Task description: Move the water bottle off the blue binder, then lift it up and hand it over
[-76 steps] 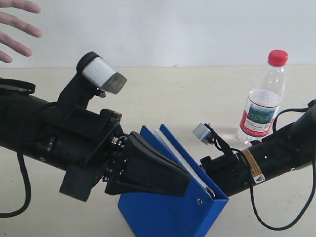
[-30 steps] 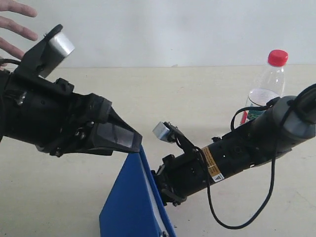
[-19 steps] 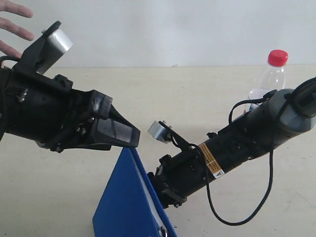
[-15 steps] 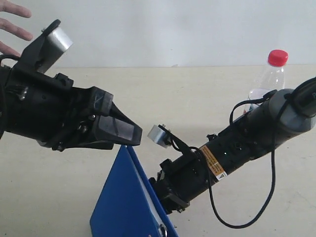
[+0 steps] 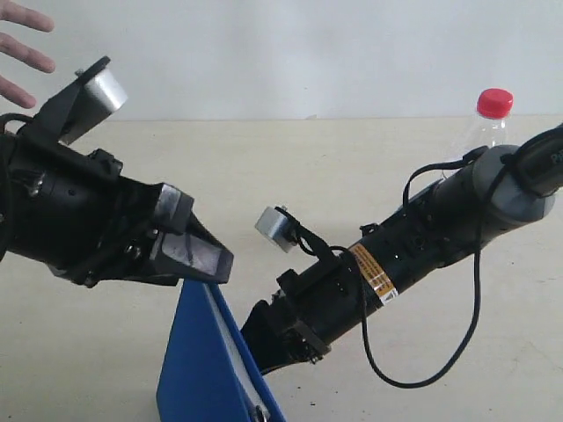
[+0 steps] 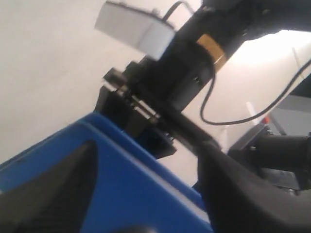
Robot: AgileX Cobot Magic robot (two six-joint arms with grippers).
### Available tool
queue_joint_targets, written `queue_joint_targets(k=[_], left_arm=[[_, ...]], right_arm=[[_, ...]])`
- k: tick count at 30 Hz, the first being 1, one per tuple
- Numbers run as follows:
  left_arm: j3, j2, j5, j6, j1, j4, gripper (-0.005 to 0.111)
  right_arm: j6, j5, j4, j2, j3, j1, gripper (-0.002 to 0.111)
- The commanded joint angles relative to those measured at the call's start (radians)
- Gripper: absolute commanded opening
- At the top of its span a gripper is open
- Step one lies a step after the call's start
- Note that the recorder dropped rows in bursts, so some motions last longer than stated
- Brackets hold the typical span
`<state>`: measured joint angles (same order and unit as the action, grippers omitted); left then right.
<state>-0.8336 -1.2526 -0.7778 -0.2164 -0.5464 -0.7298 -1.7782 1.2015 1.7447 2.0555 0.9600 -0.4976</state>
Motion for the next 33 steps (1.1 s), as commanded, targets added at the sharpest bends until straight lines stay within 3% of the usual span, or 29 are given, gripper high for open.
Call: queue_joint_targets(k=[1,7,14,22,33], left_arm=[[-0.008,0.023,-0.019,0.209,-0.002,0.22,0.056],[-0.01,0.057,-0.036,0.257,-0.002,0.236,0.056],[-0.01,0.059,-0.05,0.254,-0.002,0.161,0.056],[-0.01,0.059,-0.151,0.257,-0.002,0.181,0.056],[-0.01,0.059,-0.29,0.334,-0.002,0.424,0.056]], right_arm=[[-0.03,0.02,0.0,0.0,0.046,-0.002,0.044],[-0.058,0.02,0.0,0.0,0.069,-0.011,0.044],[-0.063,0.005,0.0,0.0,0.069,-0.12,0.044],[-0.063,-0.093,0.0,0.0,0.069,-0.166,0.044],[-0.063,-0.055,-0.001,0.0,0.118,-0.164,0.044]])
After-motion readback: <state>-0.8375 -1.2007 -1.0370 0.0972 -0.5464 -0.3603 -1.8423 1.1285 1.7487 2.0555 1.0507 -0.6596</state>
